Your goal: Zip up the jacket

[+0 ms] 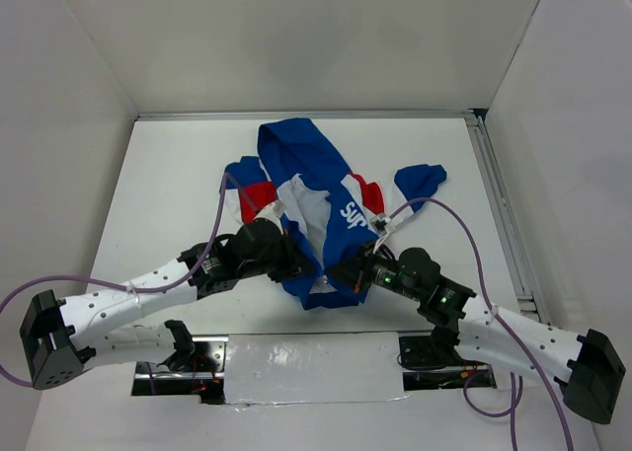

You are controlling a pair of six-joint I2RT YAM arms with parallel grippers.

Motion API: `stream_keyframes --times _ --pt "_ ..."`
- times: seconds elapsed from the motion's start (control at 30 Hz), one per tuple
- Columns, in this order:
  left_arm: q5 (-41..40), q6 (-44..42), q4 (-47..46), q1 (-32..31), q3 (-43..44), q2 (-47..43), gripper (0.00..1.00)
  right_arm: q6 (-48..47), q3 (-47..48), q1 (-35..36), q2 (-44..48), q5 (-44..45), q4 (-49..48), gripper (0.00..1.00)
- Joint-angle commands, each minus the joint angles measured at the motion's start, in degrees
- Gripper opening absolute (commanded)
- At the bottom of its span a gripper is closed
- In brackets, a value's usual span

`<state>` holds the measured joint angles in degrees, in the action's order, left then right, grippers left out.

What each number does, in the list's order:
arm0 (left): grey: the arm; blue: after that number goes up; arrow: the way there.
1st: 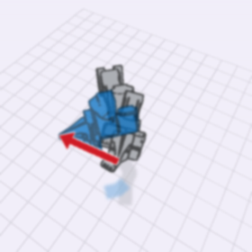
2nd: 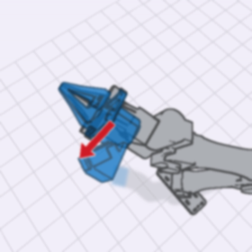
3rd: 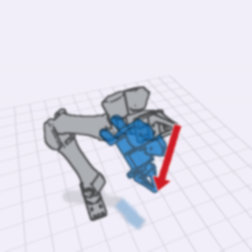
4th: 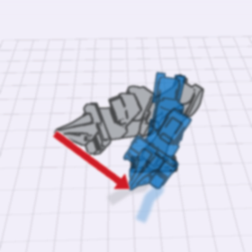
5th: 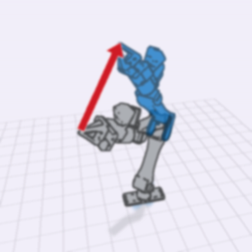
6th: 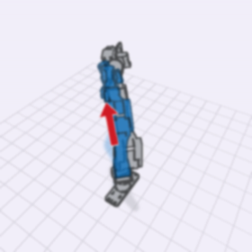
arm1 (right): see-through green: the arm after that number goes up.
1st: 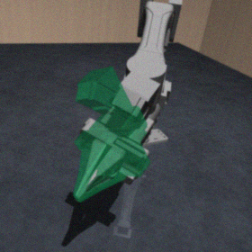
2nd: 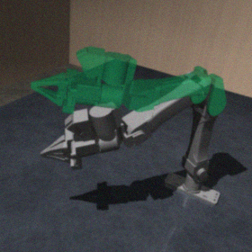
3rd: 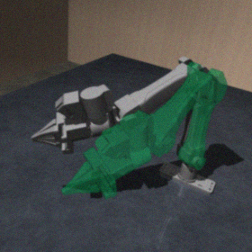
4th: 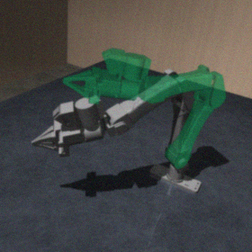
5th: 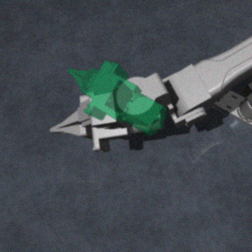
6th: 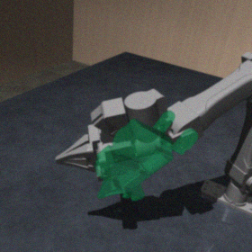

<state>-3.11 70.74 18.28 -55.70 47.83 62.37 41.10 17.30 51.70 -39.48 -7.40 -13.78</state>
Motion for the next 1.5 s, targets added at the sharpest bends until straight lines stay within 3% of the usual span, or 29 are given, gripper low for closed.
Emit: stream_keyframes --times 0.0,0.57,0.97,1.27,1.47 --pt "0.39 -0.78 -3.6 -0.46 -0.81 -2.16 0.0 0.91 0.54 -0.9 0.55 -0.42 -4.5 0.0" --pt "2.5 -0.95 -6.5 -0.81 -1.51 -2.07 0.0 3.28 -0.42 -1.6 -2.17 -0.78 -10.83 0.0" --pt "2.59 -2.1 -9.14 -0.81 -4.24 -4.89 0.0 3.46 -0.25 -1.6 0.11 0.46 -5.03 0.0" --pt "4.78 -7.36 -15.46 -0.81 -6.17 -5.59 0.0 4.95 1.51 -1.69 -1.91 -2.53 -2.48 0.0" --pt "4.35 -9.92 -17.05 -0.72 -6.44 -4.98 0.0 5.31 0.72 -1.69 1.77 -1.3 -1.08 0.0"
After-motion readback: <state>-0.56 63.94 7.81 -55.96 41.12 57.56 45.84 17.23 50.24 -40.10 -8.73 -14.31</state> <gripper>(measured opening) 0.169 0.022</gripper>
